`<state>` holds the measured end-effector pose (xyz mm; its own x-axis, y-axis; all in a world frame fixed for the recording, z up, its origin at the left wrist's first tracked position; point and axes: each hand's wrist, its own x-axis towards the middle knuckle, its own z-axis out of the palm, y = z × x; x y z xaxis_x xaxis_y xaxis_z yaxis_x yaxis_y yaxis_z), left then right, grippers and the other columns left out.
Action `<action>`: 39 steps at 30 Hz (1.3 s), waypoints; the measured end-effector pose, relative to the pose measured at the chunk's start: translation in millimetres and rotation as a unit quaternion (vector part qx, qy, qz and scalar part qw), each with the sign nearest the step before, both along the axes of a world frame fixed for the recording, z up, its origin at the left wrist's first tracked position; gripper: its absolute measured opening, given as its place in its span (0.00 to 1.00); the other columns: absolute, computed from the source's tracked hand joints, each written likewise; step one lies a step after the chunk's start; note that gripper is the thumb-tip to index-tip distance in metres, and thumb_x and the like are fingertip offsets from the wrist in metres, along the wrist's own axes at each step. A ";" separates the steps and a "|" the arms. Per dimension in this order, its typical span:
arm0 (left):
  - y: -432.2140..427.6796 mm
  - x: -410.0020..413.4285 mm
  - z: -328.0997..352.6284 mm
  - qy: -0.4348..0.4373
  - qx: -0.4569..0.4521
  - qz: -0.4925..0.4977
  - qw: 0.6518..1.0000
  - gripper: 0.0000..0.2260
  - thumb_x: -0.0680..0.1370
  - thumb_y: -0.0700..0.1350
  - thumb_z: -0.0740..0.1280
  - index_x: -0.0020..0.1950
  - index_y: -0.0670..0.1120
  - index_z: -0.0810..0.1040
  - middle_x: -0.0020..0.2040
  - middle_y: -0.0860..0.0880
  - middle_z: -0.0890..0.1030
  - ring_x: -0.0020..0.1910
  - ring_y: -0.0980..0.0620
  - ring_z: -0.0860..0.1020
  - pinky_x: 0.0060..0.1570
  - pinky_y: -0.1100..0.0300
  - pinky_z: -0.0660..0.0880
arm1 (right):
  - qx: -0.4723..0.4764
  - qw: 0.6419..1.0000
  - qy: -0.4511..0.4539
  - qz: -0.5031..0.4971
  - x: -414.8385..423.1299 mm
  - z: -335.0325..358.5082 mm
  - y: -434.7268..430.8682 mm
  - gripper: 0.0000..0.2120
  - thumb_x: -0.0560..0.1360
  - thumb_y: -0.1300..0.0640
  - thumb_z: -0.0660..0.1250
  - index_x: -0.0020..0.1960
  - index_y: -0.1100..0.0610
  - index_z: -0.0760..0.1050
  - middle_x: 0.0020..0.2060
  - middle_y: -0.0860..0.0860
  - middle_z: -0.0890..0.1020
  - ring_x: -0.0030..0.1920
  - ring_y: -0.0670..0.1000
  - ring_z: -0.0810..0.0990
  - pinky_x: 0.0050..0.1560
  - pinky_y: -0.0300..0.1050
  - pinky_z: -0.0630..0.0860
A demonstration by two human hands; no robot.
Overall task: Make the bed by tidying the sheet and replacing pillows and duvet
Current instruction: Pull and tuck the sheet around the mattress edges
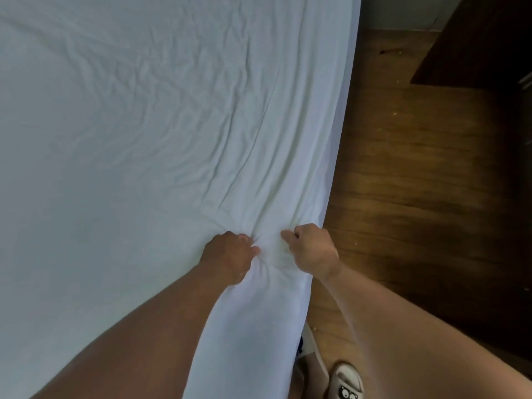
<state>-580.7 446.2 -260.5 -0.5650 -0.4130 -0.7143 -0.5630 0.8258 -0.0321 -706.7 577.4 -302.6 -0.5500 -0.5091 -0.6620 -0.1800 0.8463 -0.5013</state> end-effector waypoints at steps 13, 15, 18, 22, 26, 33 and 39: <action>61.2 47.7 4.8 0.115 -0.021 0.051 0.992 0.17 0.83 0.62 0.55 0.56 0.50 0.71 0.59 0.47 0.79 0.55 0.42 0.78 0.47 0.54 0.70 | -0.067 0.989 -0.073 -0.108 47.8 0.1 56.1 0.31 0.78 0.30 0.53 0.47 0.58 0.76 0.41 0.57 0.83 0.44 0.58 0.83 0.47 0.55 0.82; 74.0 88.7 16.4 0.089 -0.027 0.082 0.992 0.27 0.79 0.71 0.55 0.63 0.49 0.71 0.62 0.48 0.77 0.58 0.44 0.77 0.49 0.53 0.71 | -0.053 0.990 -0.097 -0.085 85.6 9.3 75.6 0.34 0.69 0.22 0.56 0.45 0.54 0.74 0.40 0.51 0.83 0.41 0.53 0.83 0.42 0.49 0.80; 98.6 147.5 29.3 0.015 -0.055 0.076 0.996 0.35 0.75 0.75 0.56 0.70 0.49 0.69 0.66 0.51 0.72 0.61 0.47 0.77 0.53 0.53 0.73 | -0.001 0.997 -0.075 -0.013 141.0 13.5 103.6 0.32 0.70 0.23 0.57 0.41 0.53 0.72 0.37 0.48 0.81 0.39 0.50 0.82 0.38 0.48 0.79; 121.7 175.2 16.9 -0.015 -0.066 0.012 0.998 0.19 0.83 0.61 0.56 0.70 0.54 0.70 0.66 0.50 0.71 0.62 0.47 0.76 0.55 0.53 0.75 | 0.010 0.999 -0.033 0.000 165.1 7.2 108.2 0.21 0.81 0.40 0.57 0.41 0.55 0.73 0.40 0.51 0.81 0.43 0.54 0.81 0.44 0.50 0.81; 109.4 170.6 1.4 0.013 -0.039 0.003 0.999 0.17 0.86 0.55 0.53 0.70 0.51 0.73 0.69 0.48 0.75 0.65 0.45 0.76 0.62 0.54 0.72 | -0.017 1.000 0.001 0.026 162.5 -0.4 107.0 0.22 0.82 0.44 0.56 0.35 0.56 0.71 0.34 0.51 0.78 0.41 0.55 0.79 0.37 0.48 0.76; 121.3 168.8 2.8 0.021 -0.006 -0.044 0.999 0.13 0.85 0.52 0.53 0.54 0.48 0.75 0.58 0.46 0.79 0.58 0.43 0.78 0.57 0.53 0.74 | -0.085 0.996 0.000 0.005 149.5 4.2 151.4 0.23 0.82 0.49 0.60 0.31 0.58 0.67 0.26 0.51 0.74 0.25 0.49 0.72 0.27 0.44 0.73; 135.3 175.5 -5.8 0.091 -0.007 0.009 0.996 0.13 0.85 0.53 0.53 0.54 0.49 0.74 0.58 0.46 0.79 0.55 0.42 0.78 0.49 0.56 0.70 | -0.074 0.993 -0.016 -0.088 174.7 -9.0 147.0 0.26 0.82 0.42 0.56 0.37 0.61 0.72 0.29 0.52 0.79 0.31 0.50 0.76 0.38 0.51 0.80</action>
<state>-405.2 581.5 -266.3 -0.6768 -0.4331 -0.5953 -0.5753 0.8157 0.0606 -532.1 724.4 -311.6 -0.6186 -0.4997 -0.6063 -0.0171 0.7800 -0.6255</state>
